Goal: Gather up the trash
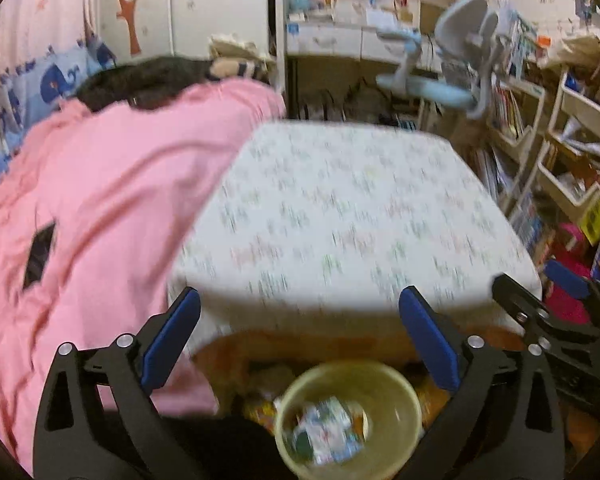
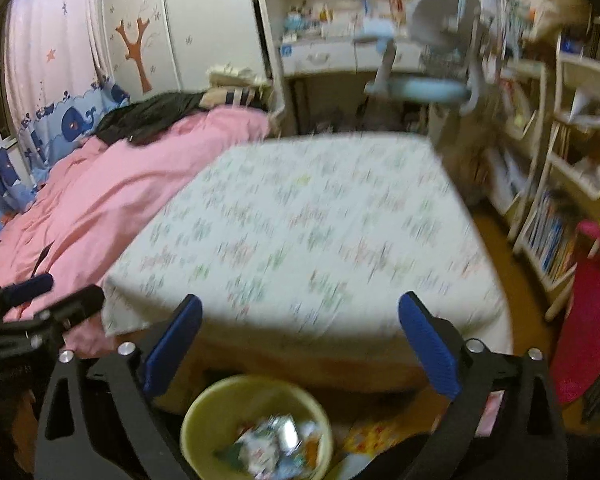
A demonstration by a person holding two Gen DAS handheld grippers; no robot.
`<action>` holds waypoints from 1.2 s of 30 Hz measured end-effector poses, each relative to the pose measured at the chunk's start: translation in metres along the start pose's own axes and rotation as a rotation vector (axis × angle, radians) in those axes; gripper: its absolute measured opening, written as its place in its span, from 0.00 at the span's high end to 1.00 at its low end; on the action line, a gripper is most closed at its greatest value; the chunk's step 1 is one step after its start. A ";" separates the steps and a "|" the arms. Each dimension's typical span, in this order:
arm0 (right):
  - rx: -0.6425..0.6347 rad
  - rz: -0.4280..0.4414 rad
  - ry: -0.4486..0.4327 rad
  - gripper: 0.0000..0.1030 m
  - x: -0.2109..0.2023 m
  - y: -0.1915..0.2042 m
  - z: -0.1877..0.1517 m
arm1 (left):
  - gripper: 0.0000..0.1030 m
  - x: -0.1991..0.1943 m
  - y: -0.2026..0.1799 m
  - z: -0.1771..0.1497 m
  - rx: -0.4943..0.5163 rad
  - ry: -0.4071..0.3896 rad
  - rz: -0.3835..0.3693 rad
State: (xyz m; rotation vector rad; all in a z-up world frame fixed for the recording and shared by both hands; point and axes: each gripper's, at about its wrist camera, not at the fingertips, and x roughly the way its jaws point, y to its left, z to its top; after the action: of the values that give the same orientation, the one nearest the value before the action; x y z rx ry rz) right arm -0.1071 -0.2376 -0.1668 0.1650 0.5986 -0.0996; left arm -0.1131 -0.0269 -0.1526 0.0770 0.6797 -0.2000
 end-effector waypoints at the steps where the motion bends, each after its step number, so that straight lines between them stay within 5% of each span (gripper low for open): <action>1: -0.008 -0.008 -0.012 0.07 0.002 -0.001 0.007 | 0.07 0.001 0.001 0.007 -0.004 -0.014 0.001; 16: -0.111 -0.067 -0.134 0.07 0.037 -0.007 0.093 | 0.07 0.045 -0.007 0.123 -0.010 -0.187 0.045; 36: -0.076 -0.078 -0.122 0.07 0.084 -0.007 0.119 | 0.07 0.095 -0.009 0.168 -0.021 -0.179 0.049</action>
State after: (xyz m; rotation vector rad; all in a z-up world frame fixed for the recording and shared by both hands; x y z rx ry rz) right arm 0.0270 -0.2698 -0.1184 0.0615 0.4865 -0.1608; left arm 0.0606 -0.0739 -0.0817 0.0549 0.5011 -0.1502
